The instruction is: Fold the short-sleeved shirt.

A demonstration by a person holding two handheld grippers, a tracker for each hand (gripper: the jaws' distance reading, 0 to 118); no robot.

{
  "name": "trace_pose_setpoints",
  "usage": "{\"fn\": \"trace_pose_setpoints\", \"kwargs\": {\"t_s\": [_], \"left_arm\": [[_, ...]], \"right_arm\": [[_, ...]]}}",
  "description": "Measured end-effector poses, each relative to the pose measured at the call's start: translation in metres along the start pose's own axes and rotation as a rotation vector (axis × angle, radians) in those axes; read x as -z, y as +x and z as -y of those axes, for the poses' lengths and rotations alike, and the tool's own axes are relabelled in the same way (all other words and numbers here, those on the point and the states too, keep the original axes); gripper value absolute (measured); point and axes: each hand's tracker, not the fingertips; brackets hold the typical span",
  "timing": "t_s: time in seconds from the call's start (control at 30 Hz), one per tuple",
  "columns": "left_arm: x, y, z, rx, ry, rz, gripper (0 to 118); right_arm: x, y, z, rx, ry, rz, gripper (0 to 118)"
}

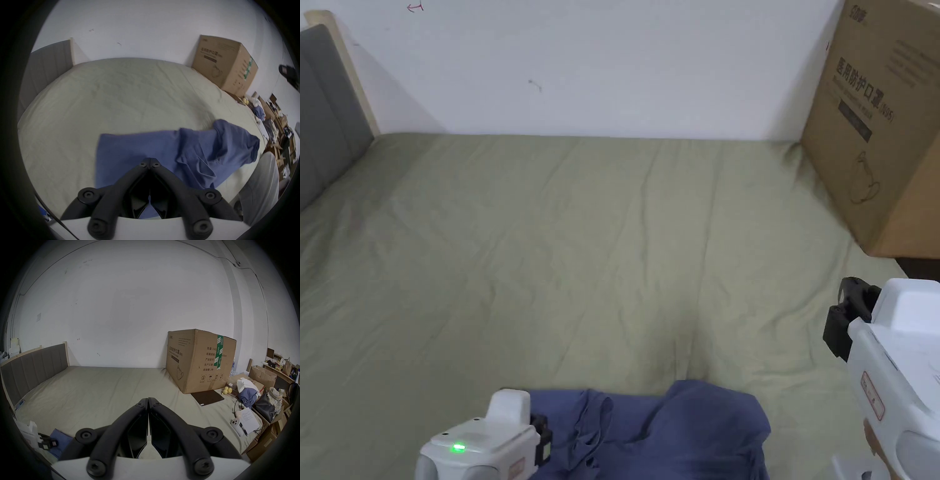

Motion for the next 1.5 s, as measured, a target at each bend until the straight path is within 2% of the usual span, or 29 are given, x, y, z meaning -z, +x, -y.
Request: {"fn": "trace_pose_setpoints", "kwargs": {"t_s": [0.1,0.27,0.33,0.43,0.57,0.63,0.83,1.07,1.1,1.13,1.2,1.23,1.3,1.33,1.5], "left_arm": [[0.011,0.024,0.008,0.06,-0.038,0.039,0],[0.047,0.051,0.018,0.0,-0.07,0.106,0],[0.053,0.066,0.017,0.036,-0.075,0.111,0],[0.049,0.077,0.012,0.097,-0.086,0.082,0],[0.043,0.059,0.01,0.08,-0.074,0.108,0],[0.014,0.061,0.0,0.058,-0.002,0.136,0],[-0.026,-0.005,-0.034,-0.061,0.084,0.22,0],[-0.043,-0.105,-0.047,-0.321,0.008,0.34,2],[-0.04,-0.119,-0.044,-0.366,-0.017,0.351,6],[-0.036,-0.132,-0.04,-0.41,-0.051,0.333,18],[-0.028,-0.151,-0.033,-0.473,-0.081,0.325,51],[-0.024,-0.158,-0.028,-0.501,-0.092,0.317,76],[-0.019,-0.162,-0.023,-0.524,-0.109,0.314,97],[-0.014,-0.166,-0.02,-0.527,-0.116,0.329,101],[0.014,-0.171,-0.012,-0.544,-0.157,0.391,100]], "right_arm": [[0.0,0.002,0.001,0.004,-0.002,0.004,0],[0.0,0.003,0.003,0.014,-0.005,0.007,0],[0.0,0.004,0.003,0.012,-0.009,0.005,0],[-0.001,0.006,0.004,0.009,-0.012,0.006,0],[-0.002,0.009,0.005,0.015,-0.01,0.01,0],[-0.002,0.009,0.005,0.018,-0.009,0.011,0],[0.0,0.006,0.001,0.016,-0.002,0.004,0],[0.006,-0.007,0.002,0.026,-0.003,-0.02,0],[0.007,-0.009,0.003,0.024,-0.004,-0.022,0],[0.009,-0.012,0.004,0.02,-0.006,-0.023,0],[0.012,-0.015,0.006,0.02,-0.014,-0.03,0],[0.013,-0.017,0.007,0.022,-0.02,-0.036,0],[0.016,-0.02,0.009,0.022,-0.031,-0.041,0],[0.017,-0.022,0.009,0.019,-0.034,-0.042,0],[0.023,-0.025,0.013,0.005,-0.055,-0.044,0]]}}
